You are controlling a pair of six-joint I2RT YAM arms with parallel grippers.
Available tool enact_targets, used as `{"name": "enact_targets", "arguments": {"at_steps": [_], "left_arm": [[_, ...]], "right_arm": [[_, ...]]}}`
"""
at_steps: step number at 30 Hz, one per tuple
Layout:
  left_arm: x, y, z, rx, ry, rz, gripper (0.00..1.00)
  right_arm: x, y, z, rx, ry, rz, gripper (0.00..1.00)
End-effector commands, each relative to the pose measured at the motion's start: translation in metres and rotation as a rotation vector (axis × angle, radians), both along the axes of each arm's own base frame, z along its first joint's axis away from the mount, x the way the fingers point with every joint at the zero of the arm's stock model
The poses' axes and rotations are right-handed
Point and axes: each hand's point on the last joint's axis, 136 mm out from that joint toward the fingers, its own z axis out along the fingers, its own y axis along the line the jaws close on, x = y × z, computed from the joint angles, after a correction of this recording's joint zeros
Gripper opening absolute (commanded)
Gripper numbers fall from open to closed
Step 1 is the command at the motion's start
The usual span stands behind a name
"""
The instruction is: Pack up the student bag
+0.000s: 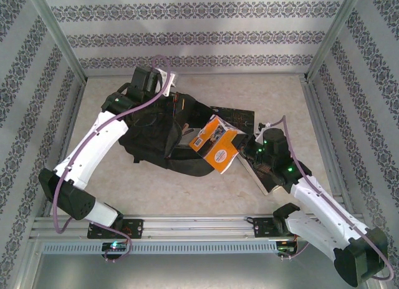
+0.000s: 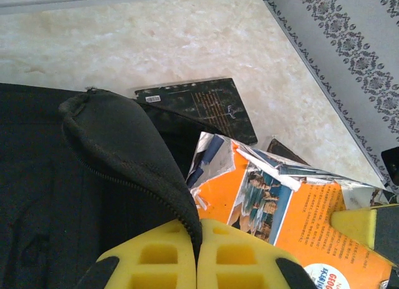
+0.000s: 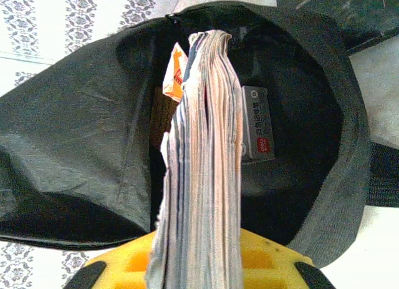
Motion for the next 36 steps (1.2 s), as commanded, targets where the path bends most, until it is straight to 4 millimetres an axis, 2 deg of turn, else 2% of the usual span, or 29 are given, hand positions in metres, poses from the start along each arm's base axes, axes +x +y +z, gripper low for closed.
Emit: {"name": "enact_targets", "arguments": {"at_steps": [1, 9, 18, 21, 27, 30, 36], "left_arm": [[0.0, 0.002, 0.042, -0.038, -0.115, -0.012, 0.0], [-0.002, -0.001, 0.05, -0.062, -0.13, -0.023, 0.0], [-0.006, -0.001, 0.065, -0.075, -0.154, -0.041, 0.0], [-0.007, 0.0, 0.065, -0.066, -0.156, -0.042, 0.0], [-0.008, 0.001, 0.067, -0.061, -0.168, -0.048, 0.0], [-0.008, 0.0, 0.069, -0.067, -0.176, -0.051, 0.0], [-0.01, -0.002, 0.077, -0.085, -0.197, -0.066, 0.0]], "right_arm": [[0.003, 0.016, 0.028, 0.105, -0.076, 0.041, 0.0], [0.023, 0.039, 0.044, 0.275, -0.055, 0.058, 0.0], [0.052, 0.062, 0.036, 0.374, -0.022, 0.068, 0.0], [0.053, 0.07, 0.036, 0.376, -0.028, 0.085, 0.0], [0.047, 0.069, 0.042, 0.328, -0.057, 0.084, 0.0], [0.047, 0.075, 0.043, 0.342, -0.048, 0.096, 0.0], [0.055, 0.113, 0.033, 0.346, -0.011, 0.182, 0.0]]}}
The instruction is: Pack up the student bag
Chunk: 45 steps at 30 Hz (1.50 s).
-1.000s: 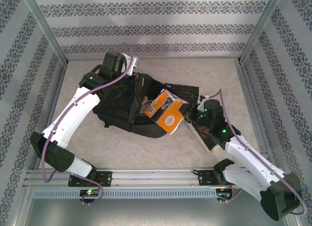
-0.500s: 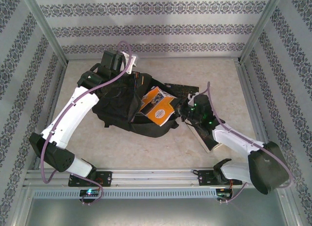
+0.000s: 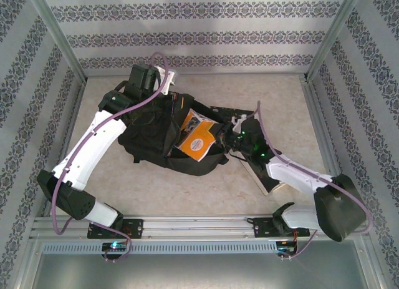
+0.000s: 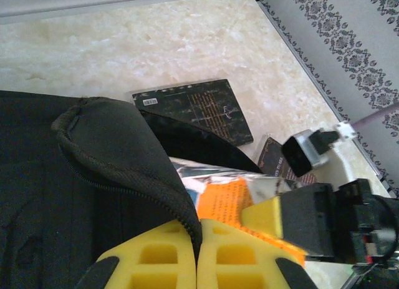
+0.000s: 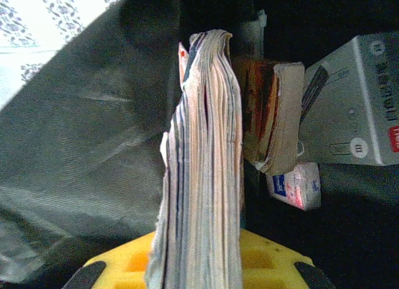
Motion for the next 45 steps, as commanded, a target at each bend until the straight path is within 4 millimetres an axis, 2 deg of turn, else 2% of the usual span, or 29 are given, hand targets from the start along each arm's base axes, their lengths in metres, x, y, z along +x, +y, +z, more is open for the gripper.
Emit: {"name": "enact_targets", "arguments": {"at_steps": [1, 6, 11, 15, 16, 18, 20, 23, 26, 28, 32, 37, 40, 42, 45], "left_arm": [[-0.007, -0.001, 0.068, -0.095, -0.189, -0.041, 0.0], [-0.011, 0.001, 0.082, -0.114, -0.23, -0.037, 0.0], [-0.013, 0.003, 0.089, -0.129, -0.251, -0.04, 0.0], [-0.011, 0.006, 0.092, -0.148, -0.257, -0.028, 0.0], [-0.01, 0.007, 0.092, -0.154, -0.253, -0.023, 0.0], [-0.007, 0.009, 0.09, -0.174, -0.243, -0.016, 0.0], [-0.003, 0.012, 0.083, -0.185, -0.226, -0.003, 0.0], [0.005, 0.019, 0.071, -0.194, -0.206, 0.03, 0.0], [0.013, 0.026, 0.061, -0.215, -0.193, 0.062, 0.0], [0.019, 0.027, 0.051, -0.218, -0.176, 0.072, 0.0], [0.027, 0.029, 0.03, -0.209, -0.146, 0.089, 0.0], [0.034, 0.03, 0.009, -0.214, -0.101, 0.113, 0.0], [0.034, 0.025, -0.007, -0.229, -0.045, 0.101, 0.0], [0.033, 0.019, -0.023, -0.227, -0.002, 0.089, 0.0], [0.031, 0.009, -0.053, -0.225, 0.064, 0.083, 0.0]], "right_arm": [[0.009, 0.03, 0.035, 0.054, -0.117, 0.071, 0.0], [0.037, 0.057, 0.019, -0.003, -0.131, 0.076, 0.0], [0.061, 0.107, 0.004, -0.008, -0.16, 0.135, 0.02], [0.076, 0.142, -0.016, -0.028, -0.174, 0.125, 0.24], [0.08, 0.151, -0.014, -0.019, -0.2, 0.132, 0.29], [0.083, 0.159, -0.014, -0.023, -0.215, 0.141, 0.42], [0.084, 0.155, -0.009, -0.038, -0.245, 0.133, 0.54], [0.074, 0.143, 0.005, -0.126, -0.327, 0.159, 0.69], [0.057, 0.127, 0.013, -0.254, -0.396, 0.221, 0.78], [0.043, 0.112, 0.01, -0.372, -0.412, 0.266, 0.81], [0.019, 0.083, 0.007, -0.482, -0.44, 0.305, 0.83], [-0.009, 0.042, 0.013, -0.556, -0.477, 0.308, 0.79], [-0.016, -0.002, 0.008, -0.675, -0.428, 0.22, 0.73], [-0.013, -0.049, 0.002, -0.805, -0.375, 0.077, 0.69], [-0.009, -0.125, -0.011, -0.983, -0.303, -0.151, 0.7]]}}
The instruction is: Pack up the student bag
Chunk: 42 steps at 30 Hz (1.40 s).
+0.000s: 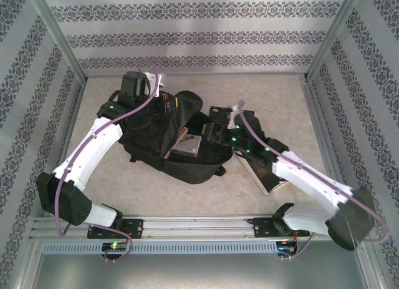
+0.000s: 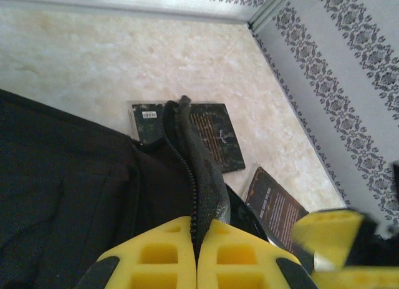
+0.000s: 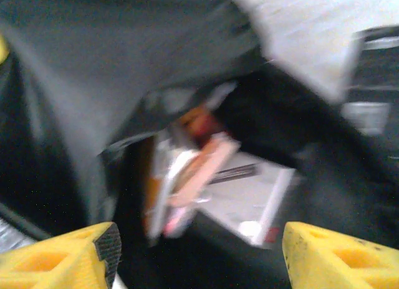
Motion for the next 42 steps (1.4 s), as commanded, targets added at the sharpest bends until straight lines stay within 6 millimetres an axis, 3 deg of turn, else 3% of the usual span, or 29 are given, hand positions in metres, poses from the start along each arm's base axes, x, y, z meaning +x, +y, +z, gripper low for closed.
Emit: {"name": "enact_targets", "arguments": {"at_steps": [1, 6, 8, 12, 16, 20, 25, 28, 30, 33, 35, 39, 42], "left_arm": [[0.007, -0.012, -0.028, -0.045, 0.05, 0.006, 0.0], [0.013, -0.005, -0.083, -0.111, 0.169, 0.144, 0.0], [0.011, -0.002, -0.114, -0.098, 0.24, 0.208, 0.0], [0.002, 0.002, -0.164, -0.088, 0.328, 0.298, 0.0], [0.004, 0.012, -0.181, -0.021, 0.331, 0.333, 0.03], [0.019, 0.049, -0.184, 0.111, 0.282, 0.464, 0.1], [0.04, 0.105, -0.196, 0.133, 0.304, 0.618, 0.14], [0.049, 0.122, -0.182, 0.104, 0.279, 0.64, 0.17], [0.053, 0.121, -0.166, 0.097, 0.244, 0.615, 0.23], [0.052, 0.105, -0.139, 0.042, 0.217, 0.541, 0.49], [0.045, 0.092, -0.122, 0.036, 0.191, 0.484, 0.6], [0.02, 0.061, -0.091, 0.07, 0.131, 0.353, 0.65], [-0.002, 0.046, -0.079, 0.076, 0.141, 0.285, 0.66]], "right_arm": [[0.001, -0.094, -0.043, -0.244, 0.054, -0.31, 0.7], [-0.004, -0.184, -0.09, -0.282, 0.222, -0.639, 0.75], [-0.01, -0.216, -0.11, -0.296, 0.319, -0.792, 0.76], [-0.016, -0.254, -0.138, -0.361, 0.474, -0.946, 0.83], [-0.012, -0.266, -0.162, -0.385, 0.561, -0.964, 0.91], [-0.005, -0.255, -0.184, -0.33, 0.631, -0.891, 0.94], [-0.004, -0.228, -0.199, -0.252, 0.677, -0.782, 0.93], [-0.006, -0.204, -0.205, -0.19, 0.704, -0.697, 0.92], [-0.011, -0.19, -0.208, -0.158, 0.723, -0.66, 0.92], [-0.022, -0.169, -0.208, -0.118, 0.749, -0.612, 0.92], [-0.032, -0.154, -0.204, -0.098, 0.755, -0.584, 0.92], [-0.056, -0.123, -0.2, -0.052, 0.777, -0.555, 0.91], [-0.073, -0.103, -0.195, -0.05, 0.767, -0.488, 0.9]]}}
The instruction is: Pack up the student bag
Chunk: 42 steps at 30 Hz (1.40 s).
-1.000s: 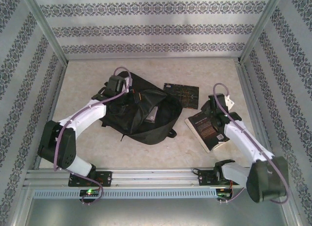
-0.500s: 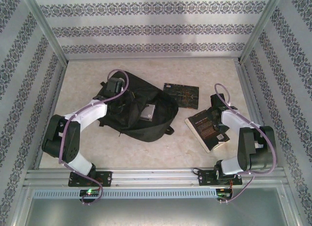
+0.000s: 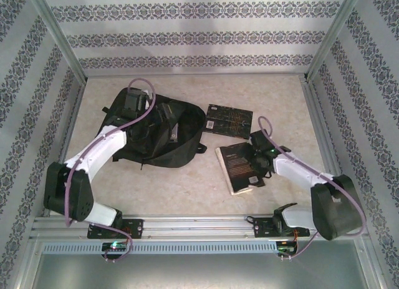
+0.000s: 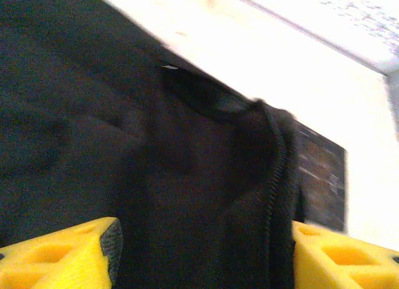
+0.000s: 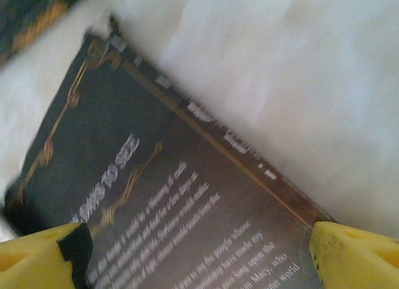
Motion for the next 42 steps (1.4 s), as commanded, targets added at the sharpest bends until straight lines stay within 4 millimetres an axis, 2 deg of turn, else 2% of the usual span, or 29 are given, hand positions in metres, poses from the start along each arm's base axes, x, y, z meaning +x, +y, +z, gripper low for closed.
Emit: {"name": "enact_targets", "arguments": {"at_steps": [1, 4, 8, 11, 14, 15, 18, 20, 25, 32, 42], "left_arm": [[-0.032, -0.02, 0.016, 0.013, 0.024, -0.123, 0.66], [-0.059, -0.05, 0.012, -0.032, 0.069, -0.225, 0.67], [-0.098, -0.105, -0.002, 0.0, 0.129, -0.427, 0.69], [-0.12, -0.141, -0.018, 0.007, 0.163, -0.506, 0.7], [-0.131, -0.166, -0.045, -0.047, 0.216, -0.514, 0.72], [-0.132, -0.172, -0.054, -0.056, 0.231, -0.509, 0.76], [-0.13, -0.19, -0.077, -0.128, 0.246, -0.494, 0.85], [-0.127, -0.201, -0.09, -0.172, 0.269, -0.495, 0.87], [-0.121, -0.217, -0.119, -0.193, 0.333, -0.504, 0.84], [-0.115, -0.227, -0.146, -0.198, 0.386, -0.497, 0.83], [-0.113, -0.238, -0.162, -0.22, 0.429, -0.519, 0.81]], "right_arm": [[-0.034, 0.017, -0.003, 0.046, 0.077, 0.025, 0.9], [-0.038, 0.018, 0.008, -0.044, 0.005, 0.15, 0.9], [-0.033, -0.006, 0.02, -0.199, -0.061, 0.219, 0.9], [-0.025, -0.019, 0.027, -0.256, -0.114, 0.221, 0.89], [-0.014, -0.018, 0.024, -0.16, -0.141, 0.214, 0.87], [-0.011, -0.016, 0.023, -0.12, -0.149, 0.217, 0.86], [0.002, -0.012, 0.017, -0.006, -0.18, 0.225, 0.83], [0.008, -0.013, 0.014, 0.044, -0.188, 0.214, 0.8], [0.012, -0.008, 0.009, 0.091, -0.162, 0.247, 0.75], [0.001, 0.012, -0.004, 0.192, -0.133, 0.309, 0.71], [-0.019, 0.041, 0.009, 0.305, -0.15, 0.4, 0.68]]}}
